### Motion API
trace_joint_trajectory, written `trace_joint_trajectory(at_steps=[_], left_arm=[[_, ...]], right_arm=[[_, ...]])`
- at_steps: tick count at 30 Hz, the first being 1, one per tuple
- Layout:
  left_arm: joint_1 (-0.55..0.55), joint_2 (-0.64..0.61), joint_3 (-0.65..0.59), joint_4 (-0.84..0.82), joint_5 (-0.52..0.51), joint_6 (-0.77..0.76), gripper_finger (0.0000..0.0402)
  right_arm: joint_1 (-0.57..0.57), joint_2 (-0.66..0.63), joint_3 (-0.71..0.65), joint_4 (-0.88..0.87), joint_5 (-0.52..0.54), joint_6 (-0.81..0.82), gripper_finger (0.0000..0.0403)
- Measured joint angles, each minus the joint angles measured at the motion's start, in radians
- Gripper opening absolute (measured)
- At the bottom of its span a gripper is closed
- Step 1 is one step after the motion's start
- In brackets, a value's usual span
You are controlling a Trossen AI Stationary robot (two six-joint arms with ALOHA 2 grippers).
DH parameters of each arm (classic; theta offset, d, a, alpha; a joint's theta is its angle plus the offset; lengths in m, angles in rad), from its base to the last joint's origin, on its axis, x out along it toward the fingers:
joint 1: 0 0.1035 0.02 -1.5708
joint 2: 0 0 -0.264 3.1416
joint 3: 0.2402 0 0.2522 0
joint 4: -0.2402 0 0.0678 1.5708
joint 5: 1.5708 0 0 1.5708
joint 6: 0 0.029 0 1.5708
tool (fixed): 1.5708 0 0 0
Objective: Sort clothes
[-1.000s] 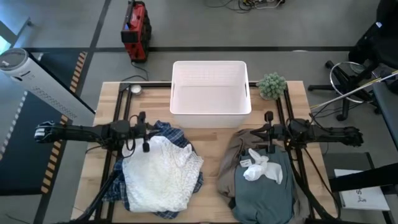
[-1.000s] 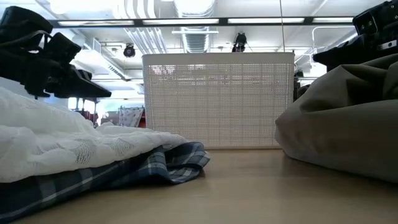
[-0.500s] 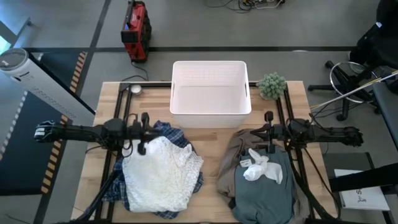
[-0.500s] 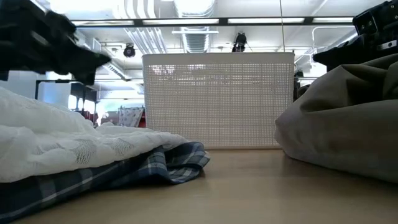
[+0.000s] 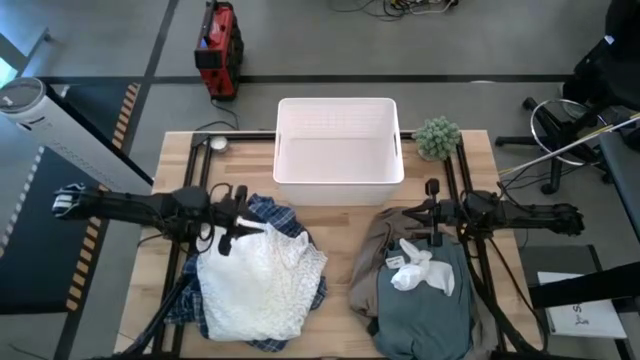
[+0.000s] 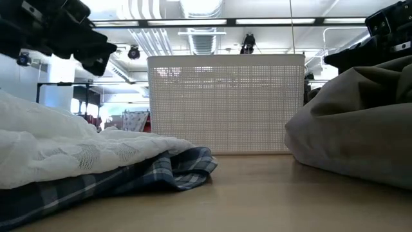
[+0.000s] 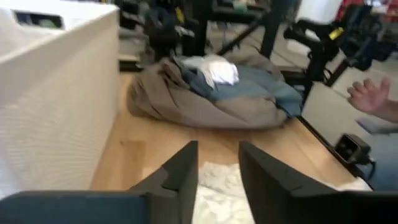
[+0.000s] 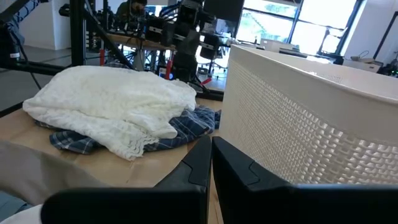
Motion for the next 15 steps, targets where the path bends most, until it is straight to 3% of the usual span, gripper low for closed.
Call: trace_joint_trajectory(at_steps=[6, 15], left_arm=[[-0.108, 0.169, 0.093, -0.040, -0.042, -0.012, 0.0175], [-0.269, 0.483, 0.253, -0.355, -0.191, -0.135, 0.0216]], right_arm=[[0.000, 0.000, 0.000, 0.000, 0.000, 0.000, 0.0000], [0.000, 0.000, 0.000, 0.000, 0.000, 0.000, 0.0000]])
